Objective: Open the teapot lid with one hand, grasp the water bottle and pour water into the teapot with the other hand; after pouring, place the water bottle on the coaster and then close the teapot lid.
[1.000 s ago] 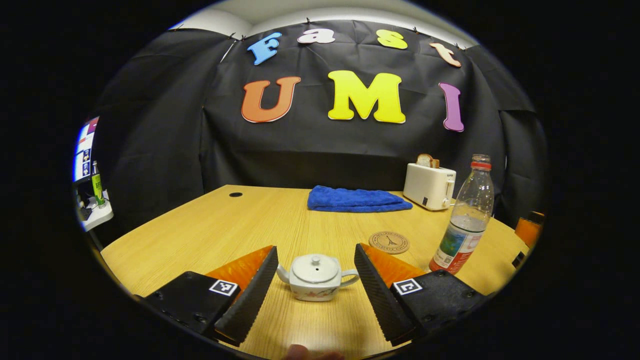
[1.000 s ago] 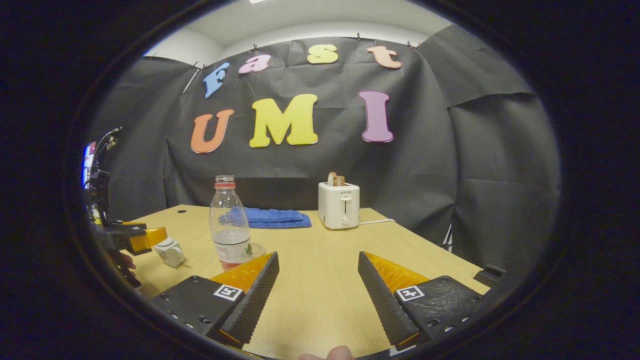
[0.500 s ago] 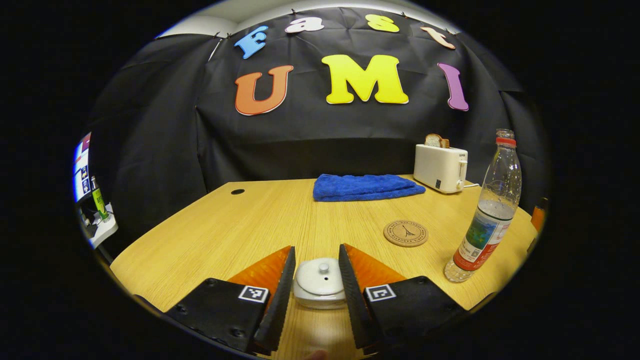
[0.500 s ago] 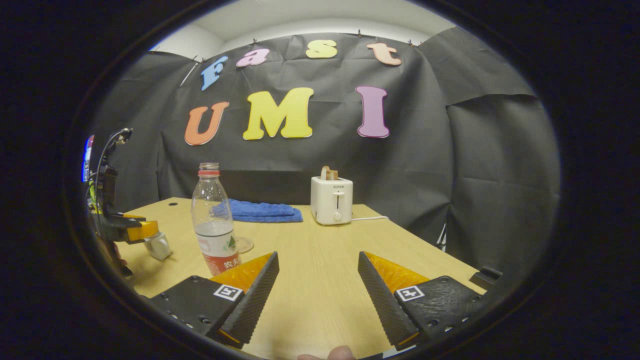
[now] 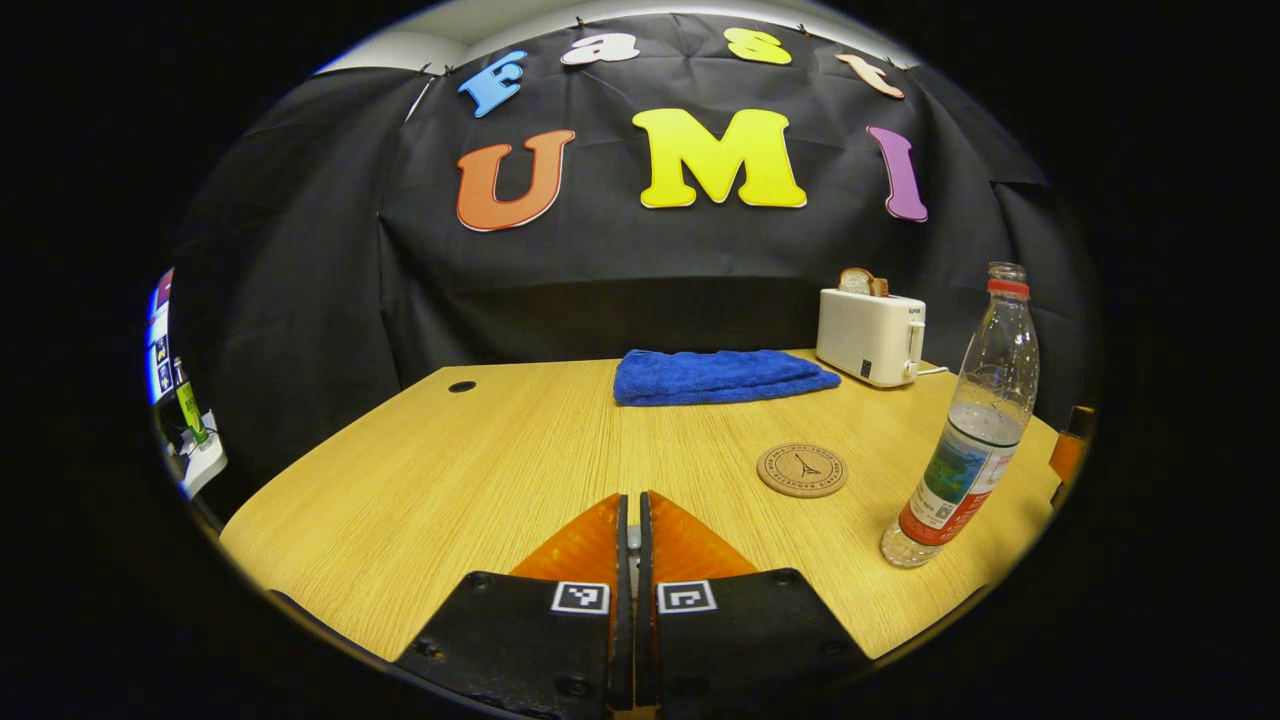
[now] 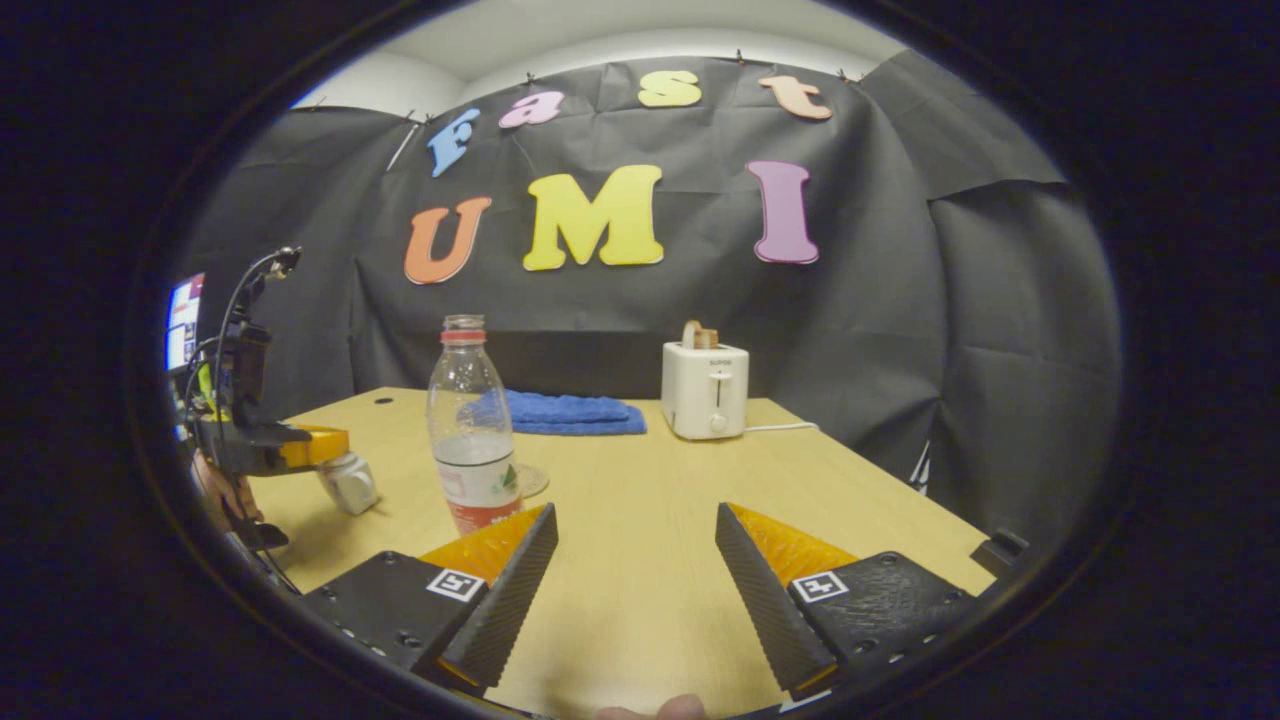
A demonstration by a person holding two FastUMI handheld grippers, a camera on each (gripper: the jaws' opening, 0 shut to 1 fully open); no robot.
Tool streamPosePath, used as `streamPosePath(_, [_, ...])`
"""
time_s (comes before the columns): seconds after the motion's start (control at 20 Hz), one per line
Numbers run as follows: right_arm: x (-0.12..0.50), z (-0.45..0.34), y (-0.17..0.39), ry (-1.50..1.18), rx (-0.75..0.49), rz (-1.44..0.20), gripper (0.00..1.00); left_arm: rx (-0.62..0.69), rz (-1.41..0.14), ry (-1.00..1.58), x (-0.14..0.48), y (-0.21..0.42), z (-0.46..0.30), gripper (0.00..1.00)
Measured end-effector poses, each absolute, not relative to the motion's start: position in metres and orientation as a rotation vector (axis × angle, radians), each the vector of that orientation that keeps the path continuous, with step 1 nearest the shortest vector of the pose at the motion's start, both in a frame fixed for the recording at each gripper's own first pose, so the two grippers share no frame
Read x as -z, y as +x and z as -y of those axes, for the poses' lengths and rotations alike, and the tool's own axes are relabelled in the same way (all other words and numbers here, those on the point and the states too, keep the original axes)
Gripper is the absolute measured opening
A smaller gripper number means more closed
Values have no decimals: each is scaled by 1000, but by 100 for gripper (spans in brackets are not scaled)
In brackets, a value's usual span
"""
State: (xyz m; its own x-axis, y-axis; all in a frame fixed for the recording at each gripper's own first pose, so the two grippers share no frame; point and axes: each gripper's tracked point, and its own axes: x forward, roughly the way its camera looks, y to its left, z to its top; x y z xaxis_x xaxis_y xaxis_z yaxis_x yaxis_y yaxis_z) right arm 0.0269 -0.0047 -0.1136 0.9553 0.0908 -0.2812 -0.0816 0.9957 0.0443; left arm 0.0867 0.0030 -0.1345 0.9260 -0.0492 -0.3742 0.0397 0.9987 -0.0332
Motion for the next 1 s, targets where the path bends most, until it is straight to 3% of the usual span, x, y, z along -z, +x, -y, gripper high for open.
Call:
streamPosePath(0.55, [106,-71,34,55,-257,-250,95,74,-248,-65,79,53,-22,3])
streamPosePath(1.0, [123,-104,80,64,-240,-288,96,48,-199,-93,66,35,-53,3])
